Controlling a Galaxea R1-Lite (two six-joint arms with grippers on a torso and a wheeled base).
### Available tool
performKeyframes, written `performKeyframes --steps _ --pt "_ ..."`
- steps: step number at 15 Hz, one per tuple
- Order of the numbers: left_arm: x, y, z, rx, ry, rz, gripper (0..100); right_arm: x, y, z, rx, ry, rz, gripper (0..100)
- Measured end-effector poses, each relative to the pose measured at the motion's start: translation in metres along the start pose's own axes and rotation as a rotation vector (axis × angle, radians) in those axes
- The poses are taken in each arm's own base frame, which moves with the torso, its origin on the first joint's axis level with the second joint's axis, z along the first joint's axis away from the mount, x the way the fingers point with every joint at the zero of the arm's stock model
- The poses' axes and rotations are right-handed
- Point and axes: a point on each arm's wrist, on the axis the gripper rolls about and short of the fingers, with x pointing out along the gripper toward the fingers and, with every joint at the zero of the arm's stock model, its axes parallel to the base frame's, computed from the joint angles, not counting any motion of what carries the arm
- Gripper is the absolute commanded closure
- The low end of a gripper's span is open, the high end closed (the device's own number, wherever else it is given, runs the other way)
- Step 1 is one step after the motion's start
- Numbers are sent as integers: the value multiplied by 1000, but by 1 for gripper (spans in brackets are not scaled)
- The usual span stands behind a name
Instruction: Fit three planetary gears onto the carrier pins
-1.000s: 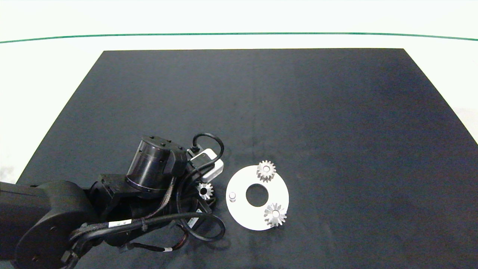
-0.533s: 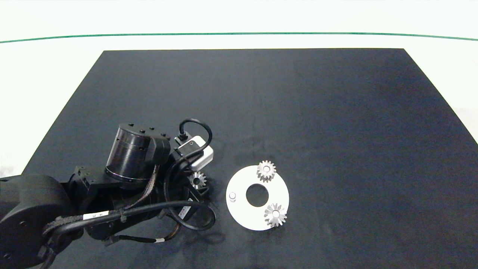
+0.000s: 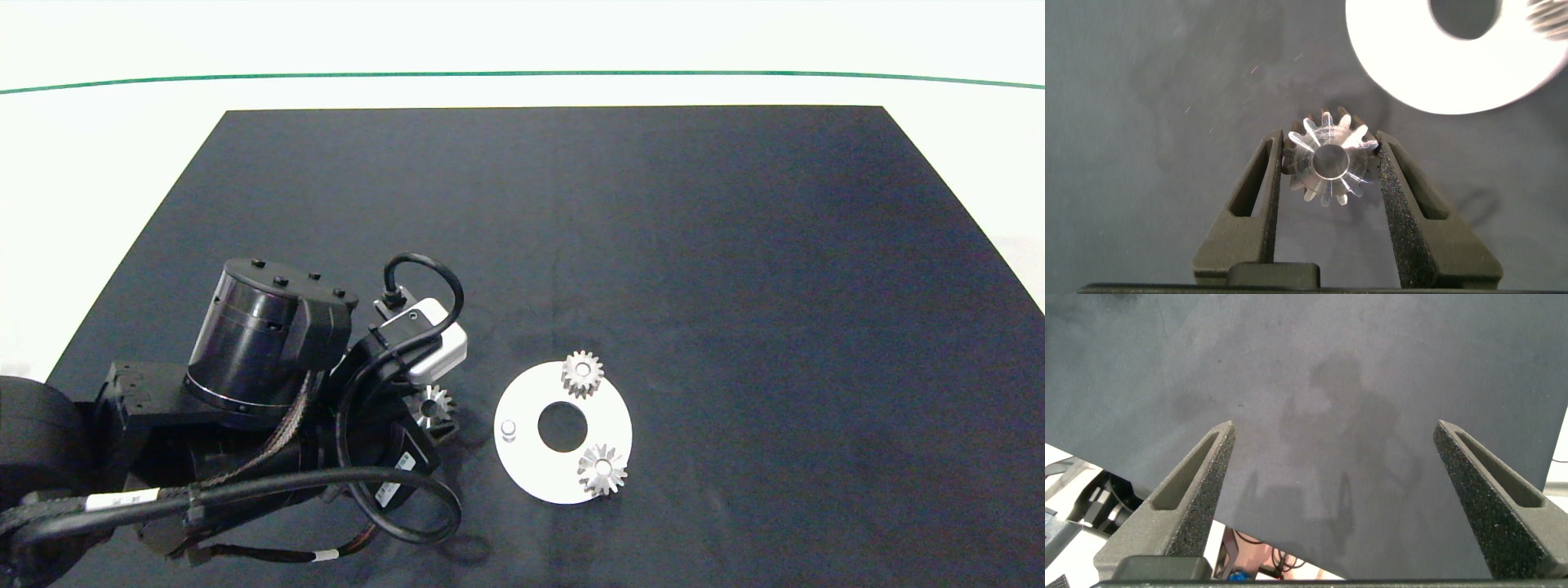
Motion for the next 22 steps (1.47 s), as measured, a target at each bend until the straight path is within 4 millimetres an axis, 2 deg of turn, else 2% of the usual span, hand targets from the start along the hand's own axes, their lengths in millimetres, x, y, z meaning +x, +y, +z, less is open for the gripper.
performKeyframes --steps 9,22 --pt "-14 -28 20 47 -80 -67 100 -2 -1 1 -6 -13 -3 0" --pt "2 -50 40 117 -36 -121 100 -7 -3 2 -21 -41 -10 0"
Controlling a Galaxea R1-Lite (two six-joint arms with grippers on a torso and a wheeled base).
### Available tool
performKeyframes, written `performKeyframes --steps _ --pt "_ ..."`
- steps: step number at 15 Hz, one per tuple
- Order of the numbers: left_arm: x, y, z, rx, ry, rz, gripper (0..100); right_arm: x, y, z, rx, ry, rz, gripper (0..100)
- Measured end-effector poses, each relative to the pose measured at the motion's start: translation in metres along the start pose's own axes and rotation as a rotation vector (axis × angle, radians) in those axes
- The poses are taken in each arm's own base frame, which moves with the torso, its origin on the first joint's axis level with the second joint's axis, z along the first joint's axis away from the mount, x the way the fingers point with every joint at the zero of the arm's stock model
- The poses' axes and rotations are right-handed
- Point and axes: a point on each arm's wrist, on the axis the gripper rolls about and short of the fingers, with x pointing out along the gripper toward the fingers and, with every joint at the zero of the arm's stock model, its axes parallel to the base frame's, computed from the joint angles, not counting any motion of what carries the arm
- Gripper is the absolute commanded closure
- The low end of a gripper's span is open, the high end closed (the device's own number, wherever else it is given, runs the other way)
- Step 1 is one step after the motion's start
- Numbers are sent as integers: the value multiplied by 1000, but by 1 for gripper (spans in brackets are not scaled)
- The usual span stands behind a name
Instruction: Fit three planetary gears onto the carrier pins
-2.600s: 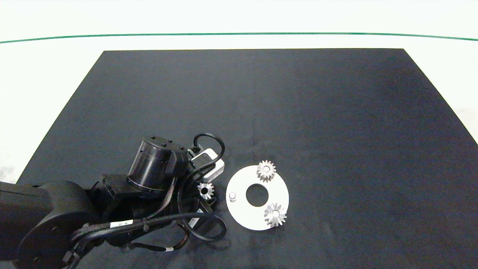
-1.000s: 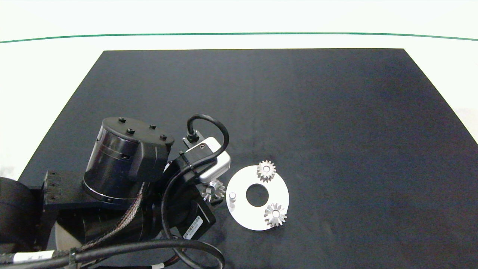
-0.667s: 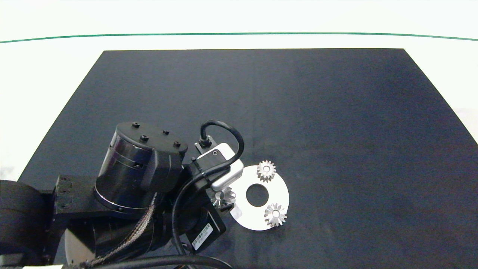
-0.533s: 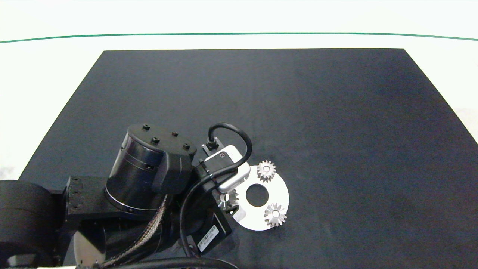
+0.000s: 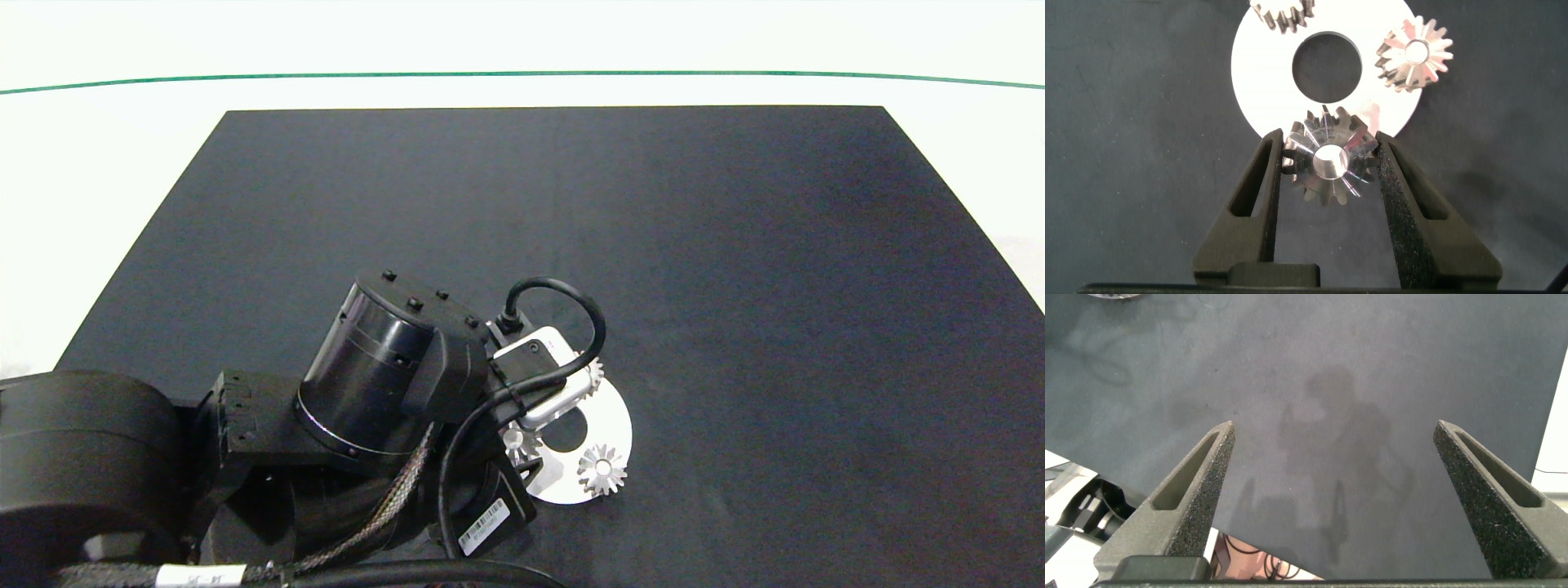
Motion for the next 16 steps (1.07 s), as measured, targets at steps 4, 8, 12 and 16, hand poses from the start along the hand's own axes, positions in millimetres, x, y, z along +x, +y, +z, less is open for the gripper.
performKeyframes --steps 4,8,12,16 --pt "6 -1 -1 7 23 7 100 -1 0 -1 2 -5 -1 0" --pt "10 1 2 8 21 14 100 -1 0 -1 2 -5 -1 0" --pt "16 0 4 10 27 13 100 -1 0 -2 2 -4 -1 0" --pt "23 -2 2 15 46 8 100 -1 0 -2 2 -5 -2 0"
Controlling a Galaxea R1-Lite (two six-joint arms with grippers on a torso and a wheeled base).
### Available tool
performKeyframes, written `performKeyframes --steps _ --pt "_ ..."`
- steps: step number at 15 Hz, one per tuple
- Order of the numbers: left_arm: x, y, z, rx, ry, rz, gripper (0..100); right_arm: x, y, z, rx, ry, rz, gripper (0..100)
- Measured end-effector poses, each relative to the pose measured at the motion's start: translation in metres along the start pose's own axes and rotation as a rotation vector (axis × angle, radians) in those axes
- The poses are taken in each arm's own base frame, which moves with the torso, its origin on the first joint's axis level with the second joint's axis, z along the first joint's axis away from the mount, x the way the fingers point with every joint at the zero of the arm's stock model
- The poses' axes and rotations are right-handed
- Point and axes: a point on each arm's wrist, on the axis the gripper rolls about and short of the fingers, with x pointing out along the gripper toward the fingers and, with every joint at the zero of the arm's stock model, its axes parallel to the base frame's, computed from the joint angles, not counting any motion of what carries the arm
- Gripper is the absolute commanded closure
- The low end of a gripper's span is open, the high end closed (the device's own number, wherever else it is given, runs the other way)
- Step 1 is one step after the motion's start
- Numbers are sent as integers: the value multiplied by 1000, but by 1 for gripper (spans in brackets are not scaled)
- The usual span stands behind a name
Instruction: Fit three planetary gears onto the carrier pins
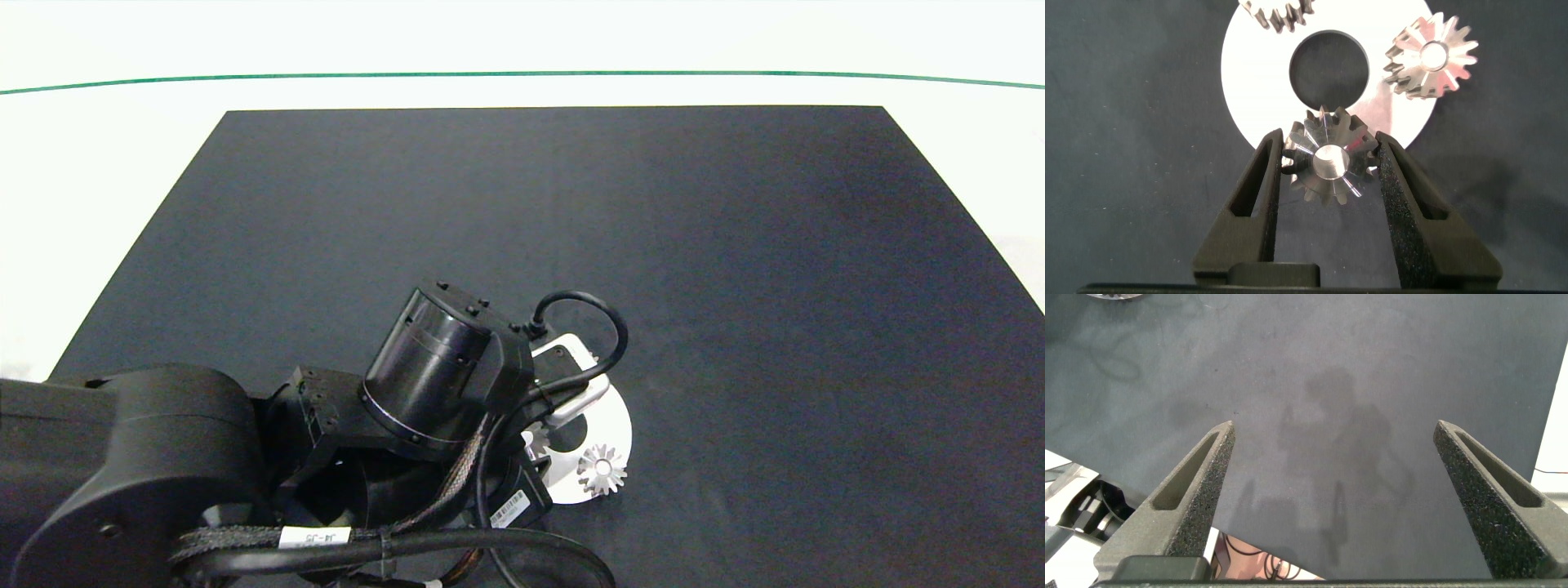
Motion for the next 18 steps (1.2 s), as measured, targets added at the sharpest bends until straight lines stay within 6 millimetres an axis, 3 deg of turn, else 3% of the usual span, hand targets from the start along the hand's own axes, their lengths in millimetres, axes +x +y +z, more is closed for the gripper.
performKeyframes --steps 18 --pt "1 12 -4 -6 15 31 100 1 1 -3 -2 8 2 0"
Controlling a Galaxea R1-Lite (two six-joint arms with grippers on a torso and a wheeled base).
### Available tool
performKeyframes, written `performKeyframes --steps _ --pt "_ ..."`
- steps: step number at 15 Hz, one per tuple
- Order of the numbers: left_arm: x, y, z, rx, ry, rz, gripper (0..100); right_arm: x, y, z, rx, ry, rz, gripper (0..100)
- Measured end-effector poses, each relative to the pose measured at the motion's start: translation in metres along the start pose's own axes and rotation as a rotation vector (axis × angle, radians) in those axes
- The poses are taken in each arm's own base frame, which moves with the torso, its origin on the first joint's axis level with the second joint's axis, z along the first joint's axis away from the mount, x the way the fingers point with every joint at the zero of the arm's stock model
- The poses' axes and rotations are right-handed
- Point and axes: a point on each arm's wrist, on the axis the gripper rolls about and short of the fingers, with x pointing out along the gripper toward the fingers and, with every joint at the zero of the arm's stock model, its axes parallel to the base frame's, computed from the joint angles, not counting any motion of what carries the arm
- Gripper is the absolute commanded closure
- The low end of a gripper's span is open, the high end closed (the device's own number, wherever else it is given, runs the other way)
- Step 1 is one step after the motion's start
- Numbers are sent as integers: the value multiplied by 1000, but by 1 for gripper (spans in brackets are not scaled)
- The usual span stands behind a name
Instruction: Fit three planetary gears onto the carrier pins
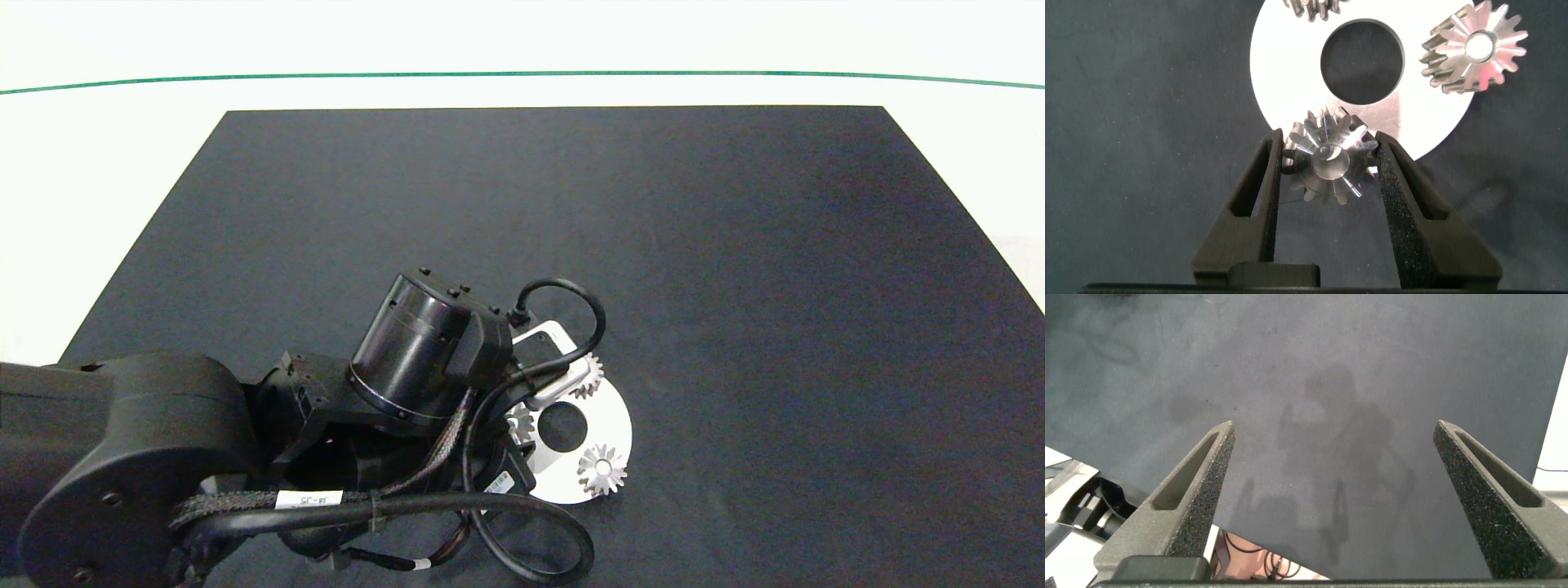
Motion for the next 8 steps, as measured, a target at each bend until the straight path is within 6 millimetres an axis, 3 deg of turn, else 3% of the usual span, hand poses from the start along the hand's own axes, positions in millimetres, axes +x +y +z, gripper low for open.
performKeyframes --steps 8 --pt "7 -1 -1 2 13 -2 100 -1 0 0 2 -6 -2 0"
